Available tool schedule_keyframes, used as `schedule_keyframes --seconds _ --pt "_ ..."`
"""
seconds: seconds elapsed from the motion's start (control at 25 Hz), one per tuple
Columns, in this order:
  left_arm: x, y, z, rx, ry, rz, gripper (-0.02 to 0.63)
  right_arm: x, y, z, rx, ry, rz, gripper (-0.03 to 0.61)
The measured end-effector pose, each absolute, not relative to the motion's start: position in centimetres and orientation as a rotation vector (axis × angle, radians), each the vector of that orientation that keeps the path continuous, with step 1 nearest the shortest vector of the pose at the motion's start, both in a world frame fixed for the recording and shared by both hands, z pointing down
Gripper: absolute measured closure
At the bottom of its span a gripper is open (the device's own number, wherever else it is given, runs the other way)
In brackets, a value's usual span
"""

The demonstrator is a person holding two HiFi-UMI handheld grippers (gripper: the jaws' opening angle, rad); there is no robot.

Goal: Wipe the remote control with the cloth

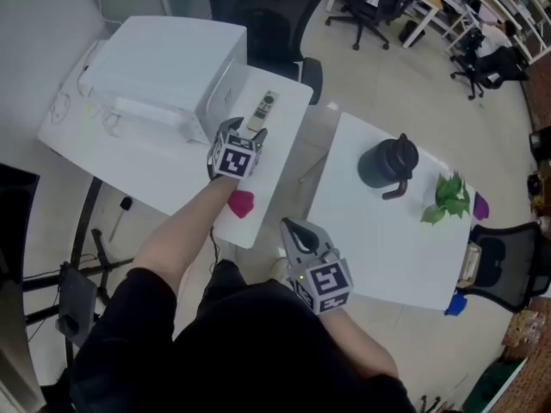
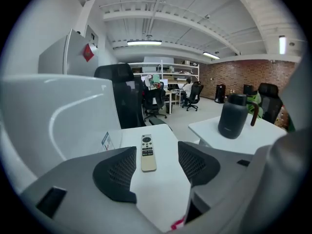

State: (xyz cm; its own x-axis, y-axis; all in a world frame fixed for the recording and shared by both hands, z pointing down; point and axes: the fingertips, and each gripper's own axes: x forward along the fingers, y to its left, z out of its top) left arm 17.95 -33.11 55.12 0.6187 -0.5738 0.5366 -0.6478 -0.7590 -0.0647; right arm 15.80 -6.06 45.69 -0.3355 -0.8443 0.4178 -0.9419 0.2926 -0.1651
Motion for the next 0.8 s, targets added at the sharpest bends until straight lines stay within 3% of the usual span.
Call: schedule_keyframes --seconds 0.48,0.8 --pt "21.4 -38.9 66.5 2.482 -0.979 1.062 0.342 17.3 -8.6 48.3 1.707 -2.198 0.677 0.568" --pt "21.8 -39.6 68.2 2.437 -1.011 1.071 0.345 18.1 -8.4 49.3 1.71 -2.188 0.714 0.568"
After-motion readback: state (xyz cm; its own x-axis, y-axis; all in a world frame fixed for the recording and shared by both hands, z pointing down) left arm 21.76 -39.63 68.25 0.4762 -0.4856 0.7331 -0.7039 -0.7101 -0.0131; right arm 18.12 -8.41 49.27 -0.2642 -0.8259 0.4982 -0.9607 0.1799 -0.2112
